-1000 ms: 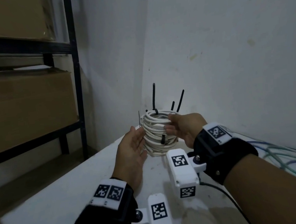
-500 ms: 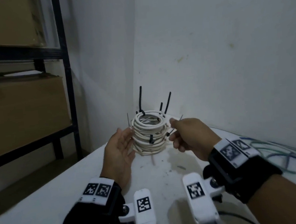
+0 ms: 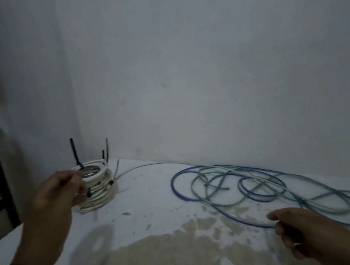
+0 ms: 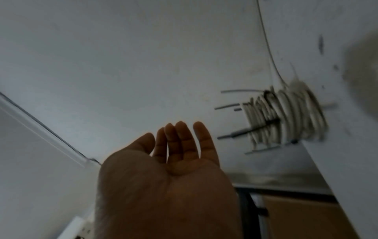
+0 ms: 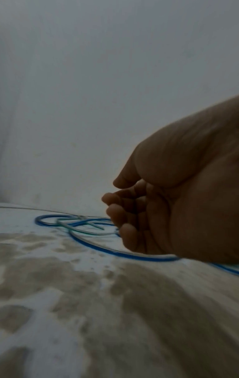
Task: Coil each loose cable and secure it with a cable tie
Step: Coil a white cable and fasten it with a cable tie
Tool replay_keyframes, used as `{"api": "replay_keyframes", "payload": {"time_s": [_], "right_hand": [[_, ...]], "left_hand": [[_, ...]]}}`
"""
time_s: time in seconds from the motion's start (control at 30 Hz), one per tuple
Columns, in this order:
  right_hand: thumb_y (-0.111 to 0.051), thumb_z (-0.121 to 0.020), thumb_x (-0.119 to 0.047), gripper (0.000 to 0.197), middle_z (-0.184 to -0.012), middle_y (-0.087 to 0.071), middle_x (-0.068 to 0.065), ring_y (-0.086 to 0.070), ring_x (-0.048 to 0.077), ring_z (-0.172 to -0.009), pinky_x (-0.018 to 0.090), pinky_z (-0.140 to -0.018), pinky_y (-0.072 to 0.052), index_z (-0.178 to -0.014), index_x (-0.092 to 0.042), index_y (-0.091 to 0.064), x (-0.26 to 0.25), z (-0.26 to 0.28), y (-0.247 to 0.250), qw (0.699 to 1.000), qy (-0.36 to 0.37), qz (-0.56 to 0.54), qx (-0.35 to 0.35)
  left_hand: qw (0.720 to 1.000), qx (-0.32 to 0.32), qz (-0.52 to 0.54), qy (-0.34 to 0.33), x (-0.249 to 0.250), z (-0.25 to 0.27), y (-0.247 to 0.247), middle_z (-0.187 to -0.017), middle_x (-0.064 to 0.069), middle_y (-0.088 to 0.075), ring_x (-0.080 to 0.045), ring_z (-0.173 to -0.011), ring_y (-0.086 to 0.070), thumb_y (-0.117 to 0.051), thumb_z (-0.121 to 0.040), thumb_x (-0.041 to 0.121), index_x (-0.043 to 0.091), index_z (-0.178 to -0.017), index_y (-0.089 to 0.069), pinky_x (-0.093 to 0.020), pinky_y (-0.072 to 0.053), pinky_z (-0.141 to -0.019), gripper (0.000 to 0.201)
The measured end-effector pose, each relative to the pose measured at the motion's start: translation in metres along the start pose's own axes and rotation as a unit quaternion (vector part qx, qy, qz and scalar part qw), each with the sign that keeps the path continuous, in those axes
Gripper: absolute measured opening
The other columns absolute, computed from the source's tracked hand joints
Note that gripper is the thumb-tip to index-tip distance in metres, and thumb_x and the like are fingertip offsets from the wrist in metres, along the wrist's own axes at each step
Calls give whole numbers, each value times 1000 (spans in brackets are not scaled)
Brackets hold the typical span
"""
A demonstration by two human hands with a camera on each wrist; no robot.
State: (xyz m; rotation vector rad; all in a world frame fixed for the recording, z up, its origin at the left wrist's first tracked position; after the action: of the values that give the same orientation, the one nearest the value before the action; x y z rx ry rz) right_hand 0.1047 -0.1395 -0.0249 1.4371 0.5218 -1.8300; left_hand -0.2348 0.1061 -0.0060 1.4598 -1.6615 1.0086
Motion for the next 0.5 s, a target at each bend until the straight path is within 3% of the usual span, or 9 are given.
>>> {"api": "replay_keyframes", "payload": {"time_s": [0.07, 0.17, 0.5], "right_hand": [[-53, -93, -10, 19, -59, -57, 16, -44, 25, -51, 24, -48, -30, -90, 6, -63, 8, 3, 33, 998, -2, -44, 38], [-53, -92, -8, 13, -61, -56, 14, -45, 23, -49, 25, -51, -30, -90, 2, -61, 22, 3, 70, 991, 1, -107, 78], [-51, -94, -9, 10, -68, -55, 14, -50, 24, -53, 30, -46, -47, -90, -2, -58, 63, -12, 120, 954, 3, -275, 115]], "left_hand": [[998, -54, -11, -10, 21, 24, -42, -80, -3, -68, -18, -75, -61, -50, -95, 6, 14, -87, -67, -32, -52, -72, 20], [995, -95, 16, 25, 31, 55, -101, -80, -9, -64, -22, -76, -59, -52, -93, 5, 11, -85, -67, -38, -49, -74, 18], [967, -225, -39, 113, 24, 129, -254, -71, -8, -60, -24, -73, -56, -57, -93, 17, -3, -82, -62, -39, -47, -72, 23]]}}
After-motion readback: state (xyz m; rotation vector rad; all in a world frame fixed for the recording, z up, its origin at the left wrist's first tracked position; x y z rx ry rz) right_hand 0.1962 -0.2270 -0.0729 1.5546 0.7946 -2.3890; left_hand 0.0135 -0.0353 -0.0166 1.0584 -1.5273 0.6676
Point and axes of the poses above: each hand's wrist, its own z-axis away from the middle knuckle, its own y-axis out of the back of the hand, x = y × z, the point moved 2 cm from there along -z, towards the middle knuckle
